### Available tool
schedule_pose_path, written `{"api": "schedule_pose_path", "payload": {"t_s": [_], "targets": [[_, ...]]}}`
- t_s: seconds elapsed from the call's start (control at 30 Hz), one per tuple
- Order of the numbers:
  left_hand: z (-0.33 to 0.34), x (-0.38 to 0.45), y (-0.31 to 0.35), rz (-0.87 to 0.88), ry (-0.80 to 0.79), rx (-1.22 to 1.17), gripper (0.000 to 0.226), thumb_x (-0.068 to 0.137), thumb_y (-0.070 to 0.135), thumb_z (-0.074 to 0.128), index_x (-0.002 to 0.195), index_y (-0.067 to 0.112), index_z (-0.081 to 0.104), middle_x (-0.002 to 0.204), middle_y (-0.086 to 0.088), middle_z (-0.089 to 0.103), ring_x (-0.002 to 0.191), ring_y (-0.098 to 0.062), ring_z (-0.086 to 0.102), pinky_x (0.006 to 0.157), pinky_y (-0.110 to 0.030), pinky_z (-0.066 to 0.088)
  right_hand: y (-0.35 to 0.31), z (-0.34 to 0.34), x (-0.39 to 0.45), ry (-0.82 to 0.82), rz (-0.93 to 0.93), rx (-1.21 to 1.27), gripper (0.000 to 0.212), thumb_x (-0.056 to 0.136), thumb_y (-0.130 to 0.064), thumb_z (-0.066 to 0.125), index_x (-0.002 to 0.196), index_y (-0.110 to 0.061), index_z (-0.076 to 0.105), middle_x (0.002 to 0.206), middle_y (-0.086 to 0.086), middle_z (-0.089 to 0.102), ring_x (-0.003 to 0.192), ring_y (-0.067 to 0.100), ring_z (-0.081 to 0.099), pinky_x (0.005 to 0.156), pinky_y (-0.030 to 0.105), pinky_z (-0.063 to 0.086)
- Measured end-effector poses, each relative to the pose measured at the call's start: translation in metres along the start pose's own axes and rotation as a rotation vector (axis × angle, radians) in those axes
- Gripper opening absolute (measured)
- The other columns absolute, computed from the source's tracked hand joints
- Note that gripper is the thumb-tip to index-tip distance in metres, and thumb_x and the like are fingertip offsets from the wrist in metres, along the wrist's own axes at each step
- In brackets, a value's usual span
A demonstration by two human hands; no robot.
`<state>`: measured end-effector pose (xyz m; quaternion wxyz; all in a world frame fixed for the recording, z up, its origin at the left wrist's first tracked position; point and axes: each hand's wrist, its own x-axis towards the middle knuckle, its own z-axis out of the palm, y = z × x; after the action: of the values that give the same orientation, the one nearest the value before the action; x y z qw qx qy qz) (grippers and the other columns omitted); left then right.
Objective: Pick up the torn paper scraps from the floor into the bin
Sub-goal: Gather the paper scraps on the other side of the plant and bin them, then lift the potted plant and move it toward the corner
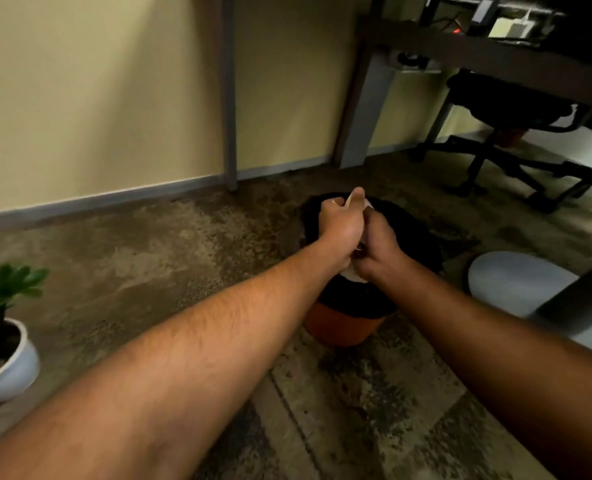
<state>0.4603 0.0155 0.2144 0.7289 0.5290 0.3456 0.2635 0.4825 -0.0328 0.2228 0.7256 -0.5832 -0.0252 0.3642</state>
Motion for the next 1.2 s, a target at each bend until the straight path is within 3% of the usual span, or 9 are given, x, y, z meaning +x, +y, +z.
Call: {"api": "schedule_pose_path", "payload": {"t_s": [0.1,0.2,0.3,0.4,0.47,0.7,0.8,0.97,1.2], "targets": [[0.000,0.005,0.006,-0.073,-0.079,0.114,0.062,0.093,0.052,0.057,0.133,0.008,0.041,0.116,-0.015,0.065,0.093,-0.030,0.068,0.075,-0.037,0.057,-0.002,-0.019,0.005,0.002,0.064,0.017,0.035,0.102,-0.038,0.051,0.107,-0.005,0.063,0.105,0.018,0.066,0.103,0.029,0.061,0.086,0.037,0.047],[-0.005,0.014,0.004,-0.131,-0.138,0.090,0.073,0.093,0.059,0.047,0.147,0.012,0.034,0.135,-0.014,0.056,0.112,-0.035,0.062,0.093,-0.047,0.054,-0.006,-0.036,0.006,0.071,0.080,-0.072,0.029,0.093,-0.030,0.063,0.114,-0.010,0.066,0.107,0.015,0.067,0.091,0.030,0.064,0.070,0.034,0.049],[-0.011,0.014,-0.001,-0.147,-0.155,0.092,0.056,0.097,0.056,0.041,0.124,0.009,0.055,0.121,-0.016,0.065,0.103,-0.036,0.067,0.088,-0.052,0.057,-0.011,-0.042,0.006,0.099,0.075,-0.196,0.013,0.096,-0.025,0.060,0.101,-0.013,0.062,0.090,0.006,0.057,0.076,0.022,0.054,0.057,0.030,0.039],[-0.019,0.004,-0.002,0.010,-0.087,0.153,0.034,0.104,0.038,0.041,0.089,0.016,0.062,0.095,-0.007,0.066,0.086,-0.023,0.066,0.081,-0.039,0.056,-0.005,-0.038,0.019,0.207,-0.025,-0.310,0.015,0.095,-0.020,0.060,0.107,-0.011,0.065,0.086,0.002,0.060,0.074,0.018,0.059,0.050,0.028,0.041],[-0.029,0.002,-0.006,0.105,-0.031,0.153,0.025,0.104,0.027,0.044,0.094,0.018,0.065,0.096,-0.001,0.067,0.086,-0.014,0.065,0.078,-0.028,0.051,0.006,-0.030,0.025,0.237,-0.126,-0.382,0.014,0.092,-0.015,0.059,0.099,-0.011,0.071,0.082,0.004,0.067,0.071,0.017,0.065,0.044,0.022,0.047],[-0.089,-0.022,-0.013,0.312,0.231,0.153,0.019,0.099,0.013,0.052,0.093,0.016,0.070,0.085,0.001,0.071,0.072,-0.007,0.066,0.064,-0.020,0.053,0.042,0.023,0.009,0.060,-0.596,-0.789,0.012,0.096,-0.023,0.061,0.097,-0.026,0.073,0.088,-0.012,0.070,0.083,0.003,0.066,0.073,0.026,0.056],[-0.135,-0.043,-0.028,0.340,0.318,0.141,0.019,0.096,0.011,0.054,0.091,0.023,0.068,0.088,-0.003,0.071,0.077,-0.015,0.067,0.074,-0.036,0.059,0.069,0.054,0.000,-0.095,-0.679,-0.834,0.009,0.087,-0.022,0.068,0.093,-0.024,0.075,0.084,-0.010,0.073,0.081,0.005,0.069,0.077,0.033,0.060],[-0.222,-0.094,-0.079,0.311,0.429,0.149,0.017,0.087,0.017,0.052,0.089,0.029,0.063,0.076,0.004,0.066,0.069,-0.013,0.063,0.075,-0.043,0.057,0.137,0.098,-0.021,-0.434,-0.541,-0.957,0.010,0.086,-0.015,0.075,0.085,-0.025,0.075,0.085,-0.007,0.074,0.081,0.008,0.068,0.081,0.031,0.055],[-0.365,-0.156,-0.152,0.134,0.664,0.567,0.020,0.092,0.008,0.056,0.089,0.025,0.067,0.094,0.004,0.071,0.087,-0.012,0.065,0.084,-0.034,0.054,0.262,0.151,-0.049,-0.819,-0.353,-1.139,0.013,0.089,-0.012,0.076,0.091,-0.024,0.074,0.092,-0.004,0.076,0.094,0.013,0.072,0.092,0.032,0.054]]}}
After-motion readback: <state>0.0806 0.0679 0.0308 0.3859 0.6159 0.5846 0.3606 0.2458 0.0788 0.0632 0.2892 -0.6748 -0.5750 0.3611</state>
